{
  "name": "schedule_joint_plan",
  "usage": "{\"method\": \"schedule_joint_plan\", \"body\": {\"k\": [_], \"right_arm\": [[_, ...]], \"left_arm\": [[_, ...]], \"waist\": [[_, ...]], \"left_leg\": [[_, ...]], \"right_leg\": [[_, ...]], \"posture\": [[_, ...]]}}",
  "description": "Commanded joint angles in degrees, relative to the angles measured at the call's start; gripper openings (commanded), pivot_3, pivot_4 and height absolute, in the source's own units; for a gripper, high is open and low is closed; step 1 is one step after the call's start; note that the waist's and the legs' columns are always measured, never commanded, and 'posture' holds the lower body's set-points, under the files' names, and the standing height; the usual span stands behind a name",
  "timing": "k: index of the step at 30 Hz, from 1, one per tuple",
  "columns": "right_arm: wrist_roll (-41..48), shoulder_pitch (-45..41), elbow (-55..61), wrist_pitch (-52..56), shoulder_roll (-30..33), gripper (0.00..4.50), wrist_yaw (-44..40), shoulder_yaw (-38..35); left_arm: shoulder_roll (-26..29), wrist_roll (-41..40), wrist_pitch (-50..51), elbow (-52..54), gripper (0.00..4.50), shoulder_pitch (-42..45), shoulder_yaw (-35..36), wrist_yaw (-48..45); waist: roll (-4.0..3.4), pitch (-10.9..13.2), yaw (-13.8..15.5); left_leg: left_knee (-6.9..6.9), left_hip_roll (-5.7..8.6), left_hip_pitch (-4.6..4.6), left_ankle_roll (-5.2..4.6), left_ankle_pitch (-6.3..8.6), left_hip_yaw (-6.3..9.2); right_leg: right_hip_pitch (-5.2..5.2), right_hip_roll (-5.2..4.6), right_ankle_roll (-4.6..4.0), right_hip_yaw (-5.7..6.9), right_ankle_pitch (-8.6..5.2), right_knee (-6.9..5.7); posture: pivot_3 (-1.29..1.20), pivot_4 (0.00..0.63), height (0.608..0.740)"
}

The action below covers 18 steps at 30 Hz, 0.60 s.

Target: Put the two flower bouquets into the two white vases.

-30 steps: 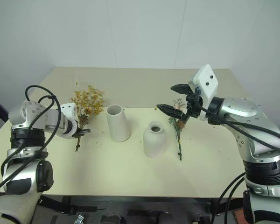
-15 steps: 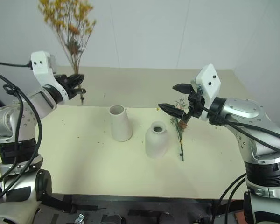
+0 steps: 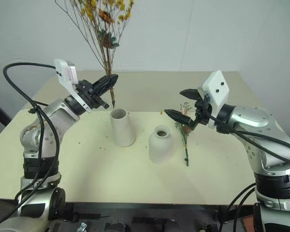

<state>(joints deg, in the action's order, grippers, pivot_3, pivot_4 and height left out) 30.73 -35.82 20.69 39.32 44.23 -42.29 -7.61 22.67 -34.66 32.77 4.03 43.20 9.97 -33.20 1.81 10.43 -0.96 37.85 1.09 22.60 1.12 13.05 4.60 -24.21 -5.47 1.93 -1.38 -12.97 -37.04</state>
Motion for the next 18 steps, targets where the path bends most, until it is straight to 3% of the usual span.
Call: {"method": "schedule_joint_plan", "body": {"k": [1, 18], "right_arm": [[1.44, 0.09, 2.42, 0.35, 0.54, 4.5, 0.65, -2.6], [2.84, 1.14, 3.28, -0.01, 0.85, 4.5, 1.54, -3.28]], "left_arm": [[-0.08, 2.16, -5.62, 0.69, 0.02, -1.27, -0.67, -2.11], [-4.71, 7.57, -12.07, -0.87, 0.02, -7.3, -3.49, -0.44]], "waist": [[0.0, 0.0, -0.09], [0.0, 0.0, 0.04]], "left_leg": [[0.0, 0.0, -0.01, 0.0, 0.0, 0.0], [0.0, -0.01, -0.05, -0.03, 0.02, 0.0]], "right_leg": [[0.0, 0.0, 0.0, 0.0, 0.0, 0.0], [0.04, 0.01, 0.0, 0.0, 0.0, 0.0]], "posture": [[0.0, 0.15, 0.74], [0.0, 0.15, 0.74]]}}
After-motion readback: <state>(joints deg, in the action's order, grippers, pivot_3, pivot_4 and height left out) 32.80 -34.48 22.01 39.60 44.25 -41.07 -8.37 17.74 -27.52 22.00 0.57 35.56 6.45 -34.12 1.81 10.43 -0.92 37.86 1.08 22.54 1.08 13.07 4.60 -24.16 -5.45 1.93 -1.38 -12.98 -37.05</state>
